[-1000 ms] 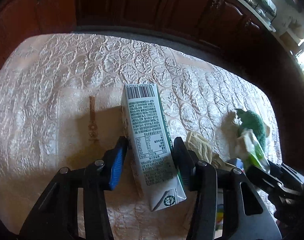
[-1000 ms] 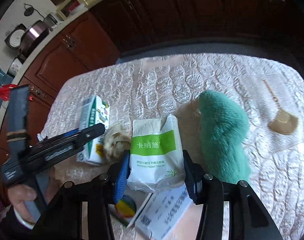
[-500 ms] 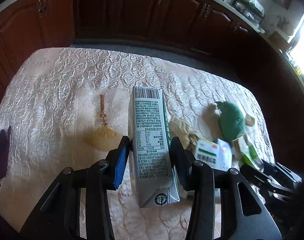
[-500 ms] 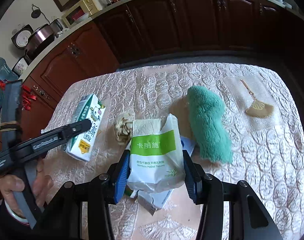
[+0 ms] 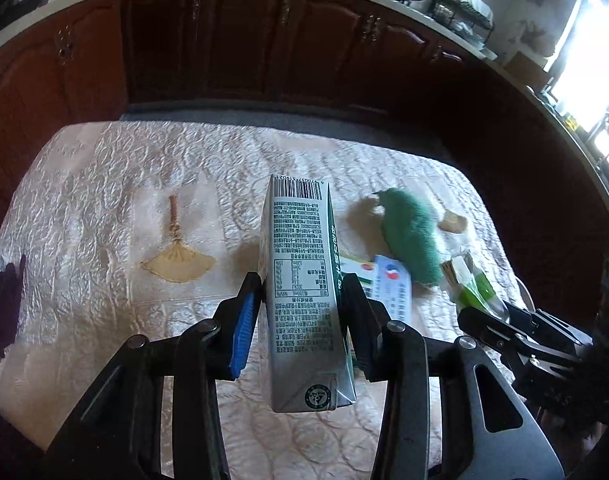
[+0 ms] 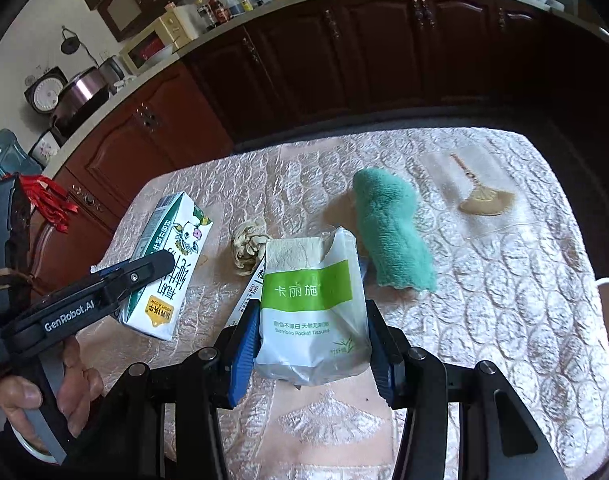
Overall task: Collect trash
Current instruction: 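Carry the milk carton and tissue pack over the white bucket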
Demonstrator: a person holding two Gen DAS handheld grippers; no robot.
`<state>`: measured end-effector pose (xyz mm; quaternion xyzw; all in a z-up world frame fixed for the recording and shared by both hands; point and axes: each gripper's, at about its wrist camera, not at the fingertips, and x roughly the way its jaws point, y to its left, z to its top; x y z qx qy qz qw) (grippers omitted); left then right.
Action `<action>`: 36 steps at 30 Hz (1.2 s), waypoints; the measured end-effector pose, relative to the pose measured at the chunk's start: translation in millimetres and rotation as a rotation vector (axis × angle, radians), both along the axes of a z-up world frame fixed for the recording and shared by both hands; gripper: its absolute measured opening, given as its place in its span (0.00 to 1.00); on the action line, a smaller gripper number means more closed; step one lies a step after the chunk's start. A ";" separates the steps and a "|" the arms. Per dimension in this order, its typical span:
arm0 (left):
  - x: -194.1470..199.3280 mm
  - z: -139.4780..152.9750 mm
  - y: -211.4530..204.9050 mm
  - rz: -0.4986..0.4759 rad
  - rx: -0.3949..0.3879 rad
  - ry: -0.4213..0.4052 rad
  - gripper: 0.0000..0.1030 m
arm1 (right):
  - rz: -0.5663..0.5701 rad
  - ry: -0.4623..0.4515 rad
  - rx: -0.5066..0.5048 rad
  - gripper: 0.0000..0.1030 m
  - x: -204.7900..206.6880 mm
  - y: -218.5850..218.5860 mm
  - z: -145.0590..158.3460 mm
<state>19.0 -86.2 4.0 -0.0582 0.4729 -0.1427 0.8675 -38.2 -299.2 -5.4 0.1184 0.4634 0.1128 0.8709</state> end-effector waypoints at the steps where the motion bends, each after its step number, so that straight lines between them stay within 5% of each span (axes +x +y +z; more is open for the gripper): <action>1: -1.8 3.0 -3.6 -0.008 0.000 -0.007 0.38 | -0.005 -0.003 0.002 0.46 -2.4 -2.9 1.5; 36: -35.9 10.3 -160.5 -0.302 -0.007 0.004 0.37 | -0.259 -0.012 -0.056 0.46 -70.4 -122.0 13.5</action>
